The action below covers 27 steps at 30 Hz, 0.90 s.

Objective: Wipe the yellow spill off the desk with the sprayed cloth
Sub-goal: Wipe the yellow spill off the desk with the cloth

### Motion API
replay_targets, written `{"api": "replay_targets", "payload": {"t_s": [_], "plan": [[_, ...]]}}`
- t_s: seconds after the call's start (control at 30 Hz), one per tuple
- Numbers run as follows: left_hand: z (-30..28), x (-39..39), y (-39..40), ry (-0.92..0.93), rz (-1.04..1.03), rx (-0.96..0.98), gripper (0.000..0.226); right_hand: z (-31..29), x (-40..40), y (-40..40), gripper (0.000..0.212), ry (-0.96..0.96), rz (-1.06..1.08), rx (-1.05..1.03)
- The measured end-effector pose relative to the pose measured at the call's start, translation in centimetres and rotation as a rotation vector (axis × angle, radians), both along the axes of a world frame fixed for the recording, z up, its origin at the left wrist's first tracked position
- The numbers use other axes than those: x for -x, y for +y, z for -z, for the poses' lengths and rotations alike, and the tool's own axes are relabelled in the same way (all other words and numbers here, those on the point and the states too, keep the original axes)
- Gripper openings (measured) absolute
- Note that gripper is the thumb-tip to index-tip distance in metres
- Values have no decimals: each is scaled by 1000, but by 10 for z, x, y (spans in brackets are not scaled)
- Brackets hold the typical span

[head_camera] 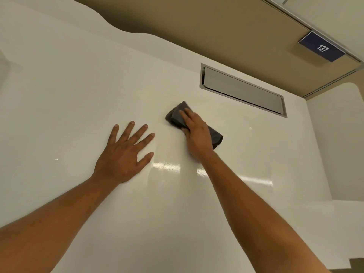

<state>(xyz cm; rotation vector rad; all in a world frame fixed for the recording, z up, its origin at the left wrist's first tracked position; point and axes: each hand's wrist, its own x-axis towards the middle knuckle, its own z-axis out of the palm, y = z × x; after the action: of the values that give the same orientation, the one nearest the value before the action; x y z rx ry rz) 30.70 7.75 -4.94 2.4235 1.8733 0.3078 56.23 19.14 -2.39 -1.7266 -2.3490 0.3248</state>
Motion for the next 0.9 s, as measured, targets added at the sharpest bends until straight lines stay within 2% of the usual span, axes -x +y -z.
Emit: {"api": "replay_targets", "payload": {"t_s": [0.13,0.37,0.43,0.5,0.6,0.67,0.8,0.9], "plan": [[-1,1,0,-5,1,8,65,-6,-19,-57,56,-6,-175,78],[0,-2,-1,6,-15,20,65,-8,-26,-219,63,59,-205,132],[-1,-2,-1,17,-14,23,66,-7,-26,-226,61,53,-214,149],[-2,-2,-1,8,-8,27,67,-6,-26,-200,60,52,-175,115],[-3,-2,0,-10,0,44,67,-6,-19,-140,59,118,86,50],[-2,-2,-1,-16,-4,55,68,-7,-8,-127,58,123,182,13],[-3,-2,-1,-29,0,51,68,-3,-1,-203,69,85,55,-3],[-3,-2,-1,-36,-7,72,68,-2,-38,-279,79,63,-20,66]]}}
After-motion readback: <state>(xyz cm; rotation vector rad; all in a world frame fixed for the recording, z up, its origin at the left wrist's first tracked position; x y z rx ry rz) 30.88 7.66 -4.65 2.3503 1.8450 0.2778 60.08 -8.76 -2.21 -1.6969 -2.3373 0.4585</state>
